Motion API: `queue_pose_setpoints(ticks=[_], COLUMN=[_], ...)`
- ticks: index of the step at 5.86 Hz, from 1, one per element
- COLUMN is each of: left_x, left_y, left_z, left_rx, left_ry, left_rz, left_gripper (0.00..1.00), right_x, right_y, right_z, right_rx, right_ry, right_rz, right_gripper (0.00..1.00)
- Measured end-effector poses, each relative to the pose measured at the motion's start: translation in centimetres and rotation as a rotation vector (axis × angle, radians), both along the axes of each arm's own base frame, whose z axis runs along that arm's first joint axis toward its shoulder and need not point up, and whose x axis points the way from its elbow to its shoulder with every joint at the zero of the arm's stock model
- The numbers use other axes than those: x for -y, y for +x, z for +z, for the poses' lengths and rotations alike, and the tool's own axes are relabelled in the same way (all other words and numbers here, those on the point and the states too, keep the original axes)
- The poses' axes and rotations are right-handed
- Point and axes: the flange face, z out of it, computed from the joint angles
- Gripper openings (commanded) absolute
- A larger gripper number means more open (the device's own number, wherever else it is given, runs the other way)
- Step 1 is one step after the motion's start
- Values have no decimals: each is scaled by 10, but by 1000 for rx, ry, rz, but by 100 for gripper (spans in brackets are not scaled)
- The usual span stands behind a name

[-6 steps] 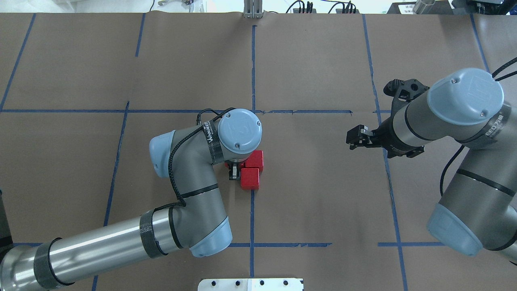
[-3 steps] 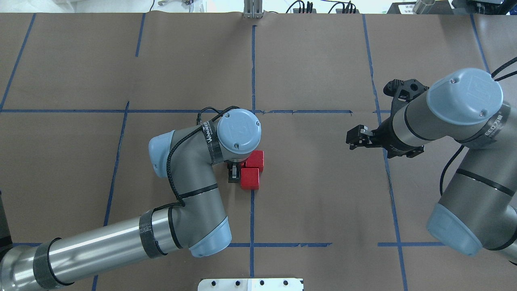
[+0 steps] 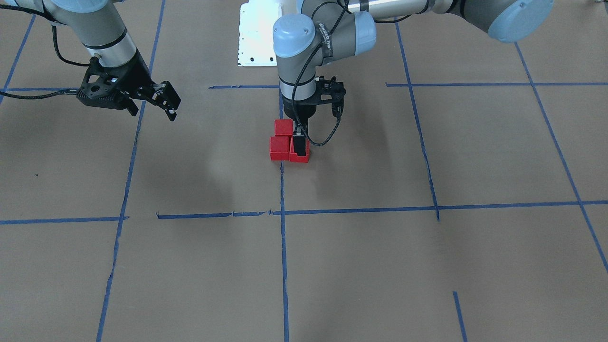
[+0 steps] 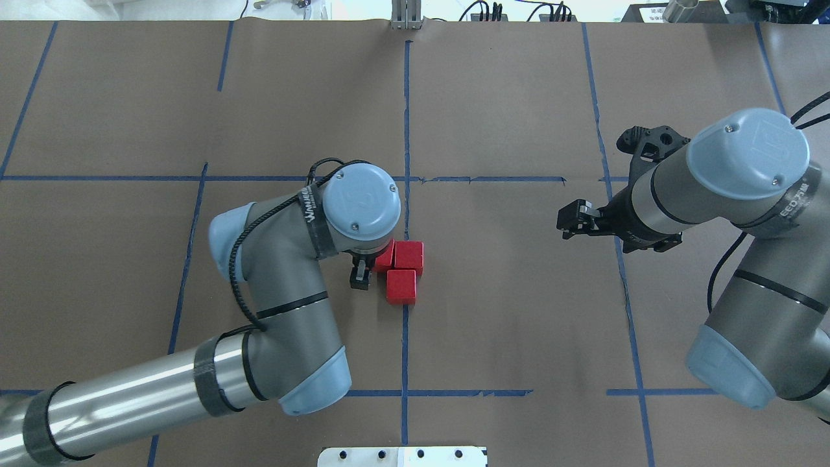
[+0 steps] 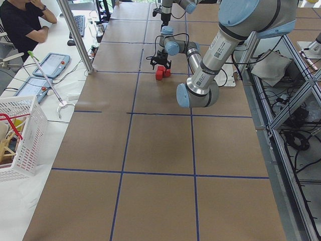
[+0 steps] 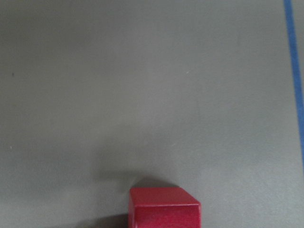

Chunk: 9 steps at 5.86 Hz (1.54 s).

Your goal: Form red blocks into L shape at center

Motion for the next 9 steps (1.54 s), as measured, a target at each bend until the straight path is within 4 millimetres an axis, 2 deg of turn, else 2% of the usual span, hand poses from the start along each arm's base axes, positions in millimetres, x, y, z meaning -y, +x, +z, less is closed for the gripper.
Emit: queue_pose_setpoints(ticks=[1, 2, 3, 4, 6, 7, 8, 9], left_x=[0, 5, 9, 13, 39, 54, 67, 68], left_y=[-37, -82, -131, -178, -275, -331, -401, -469], left_z=[19, 41, 72, 110, 168, 198, 236, 274], left_rx=[15, 37, 79, 132, 158, 167, 183, 184], left_ry=[88, 188, 295, 379, 480, 548, 640, 727], left_rz=[94, 215, 346, 474, 683, 789, 910, 1005], left_gripper=[100, 100, 100, 100, 100, 100, 100, 100], right_x=[8, 22, 42, 62, 89, 101, 110, 115], right_y=[12, 31, 57, 92, 163, 197, 231, 265], right_z=[6, 18, 33, 53, 98, 115, 136, 156], right_rx=[-8, -22, -22, -5, 0, 12, 6, -21], right_ry=[-2, -8, -37, -68, -35, -21, 2, 26], right_rz=[14, 26, 29, 11, -51, -61, -80, -120], right_gripper=[100, 100, 100, 100, 100, 100, 100, 100])
